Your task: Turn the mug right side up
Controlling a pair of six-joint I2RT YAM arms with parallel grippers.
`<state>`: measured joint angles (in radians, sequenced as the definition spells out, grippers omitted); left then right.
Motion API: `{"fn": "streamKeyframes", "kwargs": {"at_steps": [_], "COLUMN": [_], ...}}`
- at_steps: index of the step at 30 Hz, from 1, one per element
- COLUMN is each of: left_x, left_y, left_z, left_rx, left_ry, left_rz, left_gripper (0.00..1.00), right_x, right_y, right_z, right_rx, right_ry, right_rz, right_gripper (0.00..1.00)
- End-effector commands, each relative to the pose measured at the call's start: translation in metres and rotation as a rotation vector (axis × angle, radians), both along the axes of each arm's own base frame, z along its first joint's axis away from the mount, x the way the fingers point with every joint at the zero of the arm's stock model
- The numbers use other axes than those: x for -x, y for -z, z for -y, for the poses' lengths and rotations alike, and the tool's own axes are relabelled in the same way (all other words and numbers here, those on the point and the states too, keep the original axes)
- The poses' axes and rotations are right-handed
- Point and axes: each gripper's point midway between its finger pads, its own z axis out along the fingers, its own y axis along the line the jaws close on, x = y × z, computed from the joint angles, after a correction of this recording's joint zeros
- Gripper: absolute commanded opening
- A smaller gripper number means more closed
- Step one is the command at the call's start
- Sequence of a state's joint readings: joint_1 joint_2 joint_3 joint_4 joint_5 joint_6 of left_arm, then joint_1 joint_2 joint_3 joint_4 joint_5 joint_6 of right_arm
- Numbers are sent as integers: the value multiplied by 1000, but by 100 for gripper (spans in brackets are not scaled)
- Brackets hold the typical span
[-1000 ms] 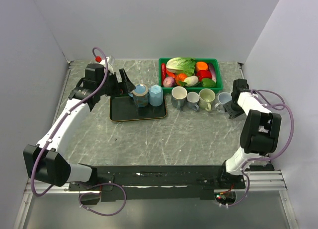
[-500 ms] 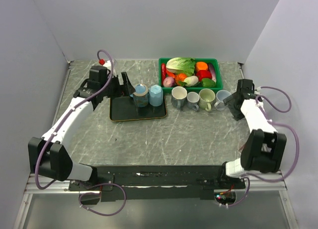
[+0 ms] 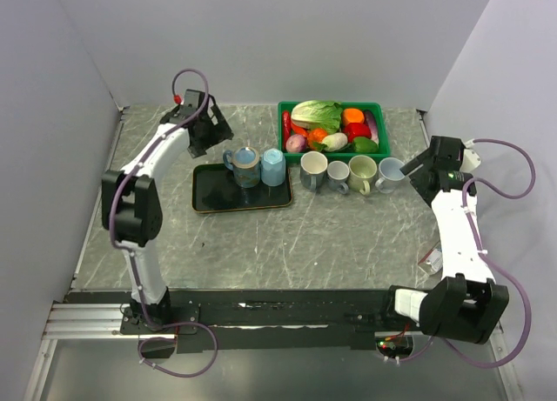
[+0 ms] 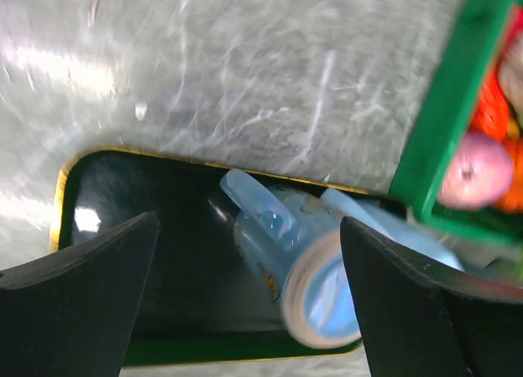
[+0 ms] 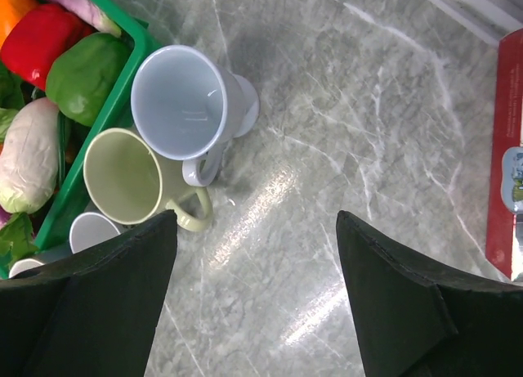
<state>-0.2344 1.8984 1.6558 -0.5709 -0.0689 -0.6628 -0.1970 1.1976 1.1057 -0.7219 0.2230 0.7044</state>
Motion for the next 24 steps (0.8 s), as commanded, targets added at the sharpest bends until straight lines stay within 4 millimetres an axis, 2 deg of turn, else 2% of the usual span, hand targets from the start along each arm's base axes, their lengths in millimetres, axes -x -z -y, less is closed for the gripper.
{"fn": "streamKeyframes", "kwargs": {"at_steps": [1, 8, 10, 11, 14, 19, 24], "left_x": [8, 9, 7, 7, 2, -5, -8], "left_y": [18, 24, 28, 29, 36, 42, 52], "left_z": [5, 19, 22, 24, 32, 36, 40], "left_rx": [146, 312, 349, 361, 393, 416, 427], "left_ry": [-269, -423, -447, -453, -448, -457, -453], "left_rz": [-192, -244, -254, -264, -284, -288, -306], "left_gripper": [99, 96, 91, 85, 75, 68, 54], "right_x": [7, 15, 15, 16, 15, 15, 18], "right_y": [-17, -12, -14, -14, -14, -14, -10], "right_z": [6, 8, 10, 11, 12, 14, 15], "right_rx": [47, 68, 79, 81, 87, 96, 100], "right_ry": [9, 16, 18, 20, 23, 26, 34], "right_rz": [21, 4, 5, 3, 2, 3, -4], "right_gripper": [85, 85, 85, 85, 85, 84, 84]}}
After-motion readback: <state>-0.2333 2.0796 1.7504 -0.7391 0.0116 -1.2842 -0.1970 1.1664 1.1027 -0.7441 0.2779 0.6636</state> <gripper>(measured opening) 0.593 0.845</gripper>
